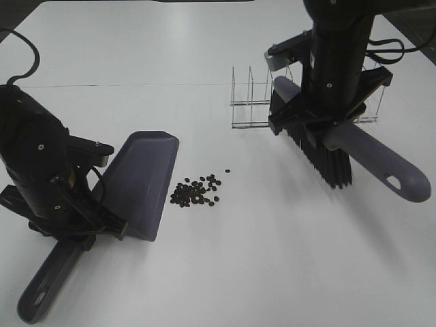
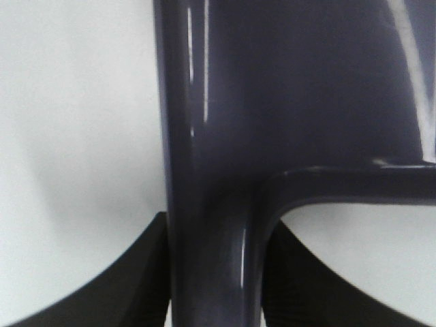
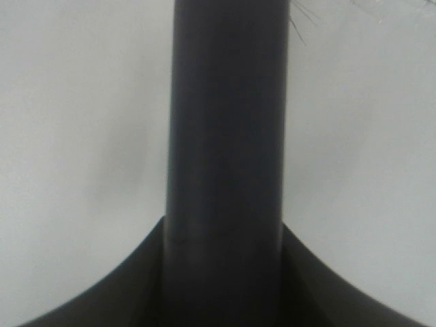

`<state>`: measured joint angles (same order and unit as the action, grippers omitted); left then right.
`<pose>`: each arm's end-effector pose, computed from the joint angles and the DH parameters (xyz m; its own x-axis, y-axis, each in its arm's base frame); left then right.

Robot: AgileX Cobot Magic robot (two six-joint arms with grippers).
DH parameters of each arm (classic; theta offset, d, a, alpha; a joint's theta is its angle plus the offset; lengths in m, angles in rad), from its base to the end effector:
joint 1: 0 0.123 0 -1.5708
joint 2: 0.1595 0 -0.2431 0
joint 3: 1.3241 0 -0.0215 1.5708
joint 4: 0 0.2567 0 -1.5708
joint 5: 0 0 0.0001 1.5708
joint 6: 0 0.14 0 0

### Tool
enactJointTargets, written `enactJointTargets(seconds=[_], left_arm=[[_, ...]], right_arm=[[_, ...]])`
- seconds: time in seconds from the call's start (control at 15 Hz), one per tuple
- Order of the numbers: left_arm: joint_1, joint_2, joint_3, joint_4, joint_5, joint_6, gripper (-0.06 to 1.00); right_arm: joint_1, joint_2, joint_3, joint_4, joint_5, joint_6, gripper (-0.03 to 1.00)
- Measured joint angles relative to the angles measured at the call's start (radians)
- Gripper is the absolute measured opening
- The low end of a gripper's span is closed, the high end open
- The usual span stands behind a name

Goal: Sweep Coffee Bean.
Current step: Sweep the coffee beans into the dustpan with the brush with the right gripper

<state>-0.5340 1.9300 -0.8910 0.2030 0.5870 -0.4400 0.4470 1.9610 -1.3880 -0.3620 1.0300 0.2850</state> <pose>0.2599 -0.1355 -0.0015 -0.9628 0.2611 -0.0698 0.2540 0.9624 0.0964 0.3568 0.1239 0.0965 -0.9305 -0.3485 -0.1125 -0.3040 0.9064 -0.2934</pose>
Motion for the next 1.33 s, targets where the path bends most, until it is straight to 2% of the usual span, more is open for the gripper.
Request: enactJointTargets(seconds=[0.33, 0.53, 0.6, 0.87, 1.2, 1.33], left_arm=[[0.000, 0.001, 0.000, 0.018, 0.000, 0.000, 0.32], [0.000, 0.001, 0.000, 0.025, 0.000, 0.001, 0.32], [0.000, 0.001, 0.000, 0.026, -0.001, 0.009, 0.32], [0.000, 0.002, -0.001, 0.032, -0.002, 0.013, 0.32], [0.000, 0.002, -0.001, 0.033, -0.002, 0.015, 0.32], [0.002, 0.002, -0.001, 0.031, -0.001, 0.003, 0.32]], right_arm=[[0.134, 0.114, -0.005, -0.011, 0.014, 0.052, 0.33], [0.192, 0.191, -0.078, 0.050, 0.024, 0.070, 0.33], [0.221, 0.237, -0.153, 0.126, 0.030, 0.072, 0.33], [0.236, 0.302, -0.261, 0.336, 0.011, 0.072, 0.33], [0.236, 0.362, -0.271, 0.682, -0.188, 0.071, 0.33], [0.236, 0.367, -0.270, 0.741, -0.220, 0.051, 0.33]])
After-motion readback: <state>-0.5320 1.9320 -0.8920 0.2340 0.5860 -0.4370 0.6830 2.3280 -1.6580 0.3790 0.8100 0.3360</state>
